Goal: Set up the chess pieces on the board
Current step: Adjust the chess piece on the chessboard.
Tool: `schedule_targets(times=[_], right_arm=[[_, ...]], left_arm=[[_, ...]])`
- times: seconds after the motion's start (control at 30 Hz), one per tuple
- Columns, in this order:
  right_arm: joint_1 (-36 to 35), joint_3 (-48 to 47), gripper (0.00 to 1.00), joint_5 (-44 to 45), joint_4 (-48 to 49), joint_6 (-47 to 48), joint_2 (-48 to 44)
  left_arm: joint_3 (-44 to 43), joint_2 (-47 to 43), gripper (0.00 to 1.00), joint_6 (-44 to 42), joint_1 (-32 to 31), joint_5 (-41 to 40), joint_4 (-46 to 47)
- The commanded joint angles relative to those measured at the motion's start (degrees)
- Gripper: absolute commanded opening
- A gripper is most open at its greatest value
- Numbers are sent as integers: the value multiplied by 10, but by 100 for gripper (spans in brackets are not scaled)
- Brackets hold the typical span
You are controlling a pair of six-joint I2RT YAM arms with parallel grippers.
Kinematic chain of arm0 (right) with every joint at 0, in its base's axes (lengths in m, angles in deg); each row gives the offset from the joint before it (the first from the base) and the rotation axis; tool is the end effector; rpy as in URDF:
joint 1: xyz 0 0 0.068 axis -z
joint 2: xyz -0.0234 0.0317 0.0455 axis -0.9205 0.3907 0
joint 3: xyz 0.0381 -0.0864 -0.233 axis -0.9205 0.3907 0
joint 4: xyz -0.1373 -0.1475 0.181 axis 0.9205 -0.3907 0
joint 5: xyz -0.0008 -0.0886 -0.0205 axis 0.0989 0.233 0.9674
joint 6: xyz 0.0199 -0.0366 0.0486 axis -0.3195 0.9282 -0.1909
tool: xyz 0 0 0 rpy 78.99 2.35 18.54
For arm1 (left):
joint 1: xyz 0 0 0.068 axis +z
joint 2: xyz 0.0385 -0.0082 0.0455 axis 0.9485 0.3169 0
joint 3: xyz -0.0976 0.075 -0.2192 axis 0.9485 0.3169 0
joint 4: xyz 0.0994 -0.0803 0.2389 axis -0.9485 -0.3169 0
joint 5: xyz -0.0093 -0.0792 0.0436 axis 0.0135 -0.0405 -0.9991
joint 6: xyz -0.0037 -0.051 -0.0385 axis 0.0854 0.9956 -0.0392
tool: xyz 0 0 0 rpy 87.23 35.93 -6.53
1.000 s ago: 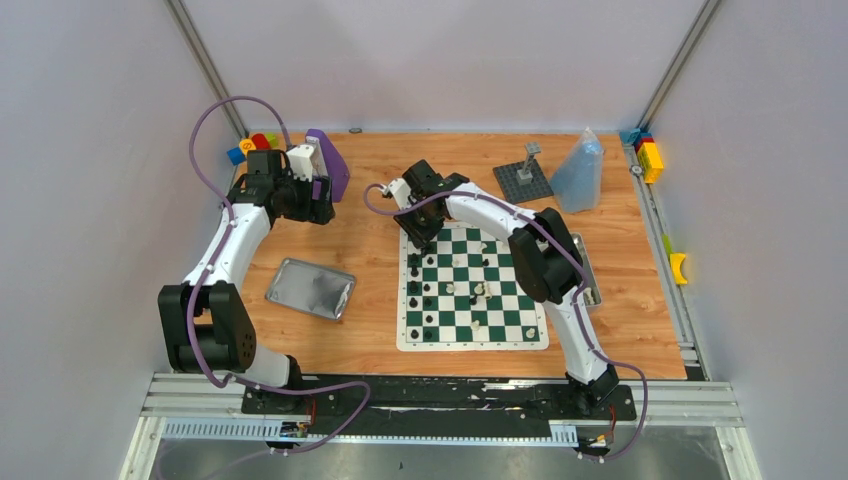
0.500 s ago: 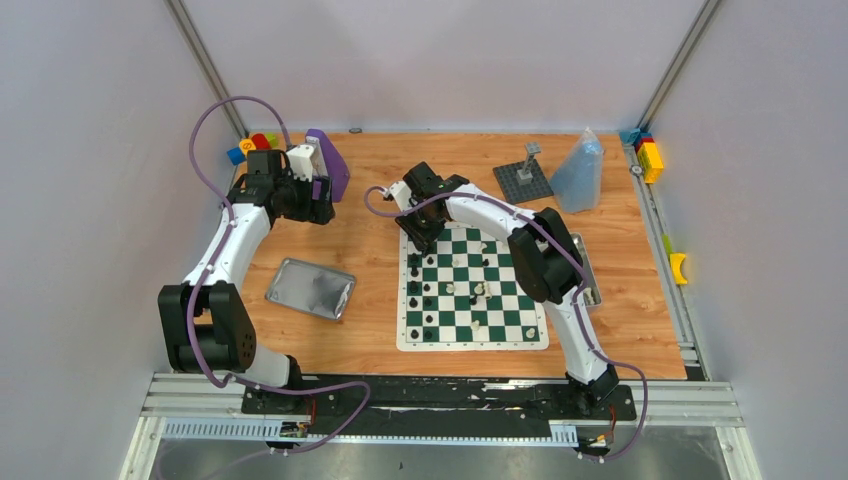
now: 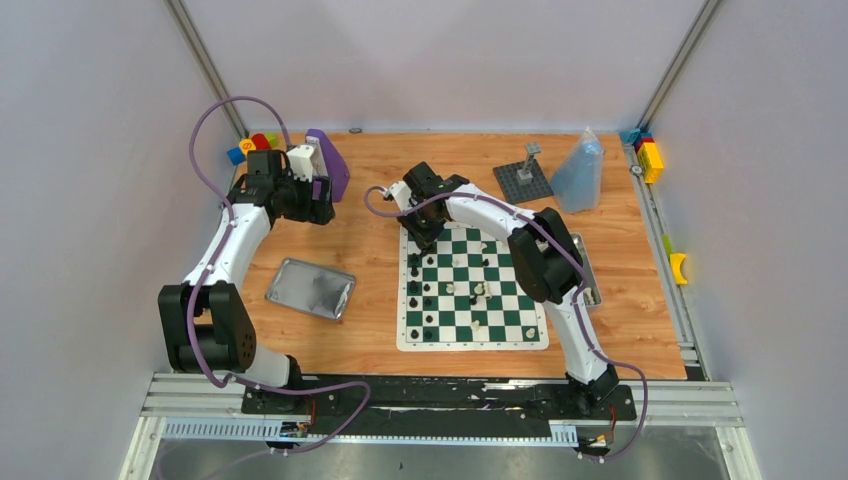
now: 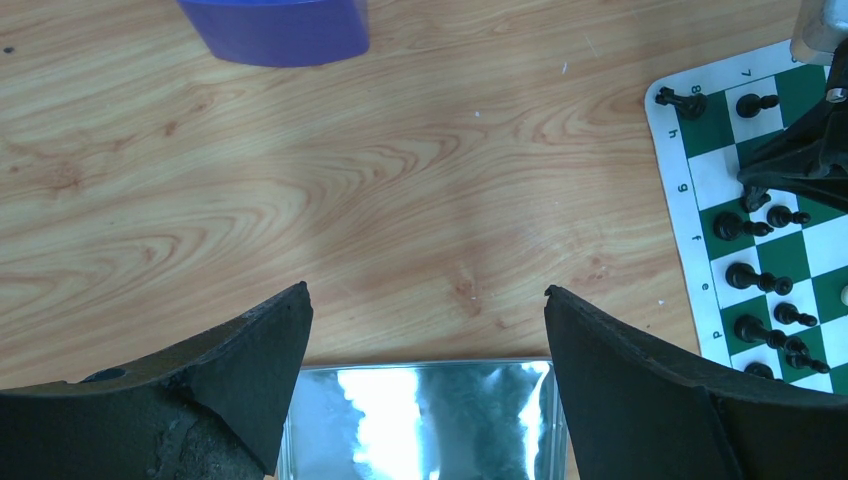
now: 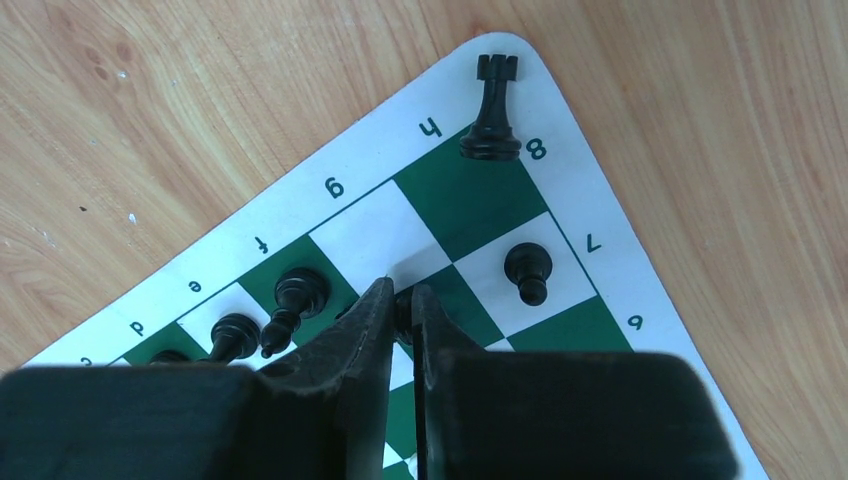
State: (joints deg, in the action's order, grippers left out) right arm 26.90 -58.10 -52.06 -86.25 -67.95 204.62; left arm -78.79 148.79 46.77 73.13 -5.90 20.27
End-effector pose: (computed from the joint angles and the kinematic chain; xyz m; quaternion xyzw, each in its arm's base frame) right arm 0.3618 0.3170 0.1386 -0.4658 0.8580 0.1346 0.1693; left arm 0.3375 -0.0054 0.2453 0.0929 0.9175 -0.1162 0.3689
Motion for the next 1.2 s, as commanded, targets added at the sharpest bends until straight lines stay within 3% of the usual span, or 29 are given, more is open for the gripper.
schedule_targets(times=[0.0, 0.3, 0.73, 0.9, 1.17], right_arm=[[-2, -15, 10, -2, 1, 4, -8], [-2, -37, 0, 3, -1, 8, -9], [4, -68, 0, 17, -7, 5, -21], [20, -75, 0, -6, -7, -31, -35], [59, -85, 0, -57, 7, -115, -60]], left_arm=[[3, -10, 94, -3, 4, 4, 15], [3, -10, 94, -3, 4, 3, 14], [3, -9, 94, -1, 4, 15, 19], [15, -3, 93, 19, 4, 95, 48], [33, 13, 88, 120, -20, 223, 144]])
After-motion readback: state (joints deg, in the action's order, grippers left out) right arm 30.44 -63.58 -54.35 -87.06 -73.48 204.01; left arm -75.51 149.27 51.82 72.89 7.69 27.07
